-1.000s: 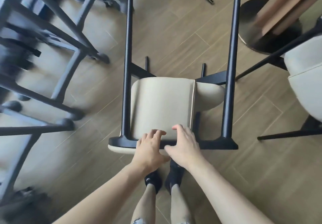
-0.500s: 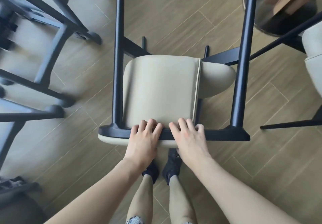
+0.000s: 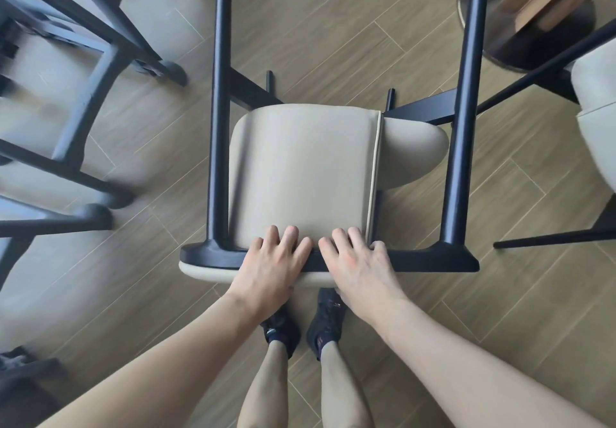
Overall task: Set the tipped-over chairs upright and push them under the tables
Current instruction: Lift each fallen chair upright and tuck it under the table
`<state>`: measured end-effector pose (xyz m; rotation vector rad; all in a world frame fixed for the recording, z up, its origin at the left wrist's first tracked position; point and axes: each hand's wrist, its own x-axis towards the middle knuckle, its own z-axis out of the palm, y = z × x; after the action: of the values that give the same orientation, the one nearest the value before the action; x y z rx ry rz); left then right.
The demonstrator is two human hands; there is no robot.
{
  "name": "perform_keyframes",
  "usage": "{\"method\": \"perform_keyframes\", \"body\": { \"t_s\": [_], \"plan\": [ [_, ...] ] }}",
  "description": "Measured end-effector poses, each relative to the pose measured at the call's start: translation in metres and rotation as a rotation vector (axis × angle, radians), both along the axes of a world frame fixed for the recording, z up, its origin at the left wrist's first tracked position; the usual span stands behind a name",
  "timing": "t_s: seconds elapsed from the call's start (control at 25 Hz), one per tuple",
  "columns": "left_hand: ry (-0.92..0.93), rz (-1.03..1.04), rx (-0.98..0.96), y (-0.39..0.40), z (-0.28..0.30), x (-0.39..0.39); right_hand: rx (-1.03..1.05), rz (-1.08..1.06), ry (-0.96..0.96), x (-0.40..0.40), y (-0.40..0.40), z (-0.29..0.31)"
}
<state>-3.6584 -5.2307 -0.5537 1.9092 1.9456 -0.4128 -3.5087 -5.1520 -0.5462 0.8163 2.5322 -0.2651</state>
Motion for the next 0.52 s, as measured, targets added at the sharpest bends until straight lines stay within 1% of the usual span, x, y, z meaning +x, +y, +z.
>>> {"method": "perform_keyframes", "body": {
  "t_s": [0.16, 0.32, 0.44, 0.52],
  "plan": [
    [0.002, -0.095, -0.089, 0.005, 0.001, -0.002, -0.058, 0.069, -0.027, -0.004, 0.007, 0.005],
    [0.028, -0.069, -0.1, 0.009, 0.004, 0.001, -0.091, 0.095, -0.088, -0.01, 0.01, 0.015],
    [0.03, -0.079, -0.119, 0.019, 0.018, -0.003, -0.076, 0.126, -0.102, -0.017, 0.018, 0.026],
    [0.038, -0.105, -0.12, 0.032, 0.038, -0.011, -0.05, 0.164, -0.092, -0.022, 0.032, 0.042]
  ]
}}
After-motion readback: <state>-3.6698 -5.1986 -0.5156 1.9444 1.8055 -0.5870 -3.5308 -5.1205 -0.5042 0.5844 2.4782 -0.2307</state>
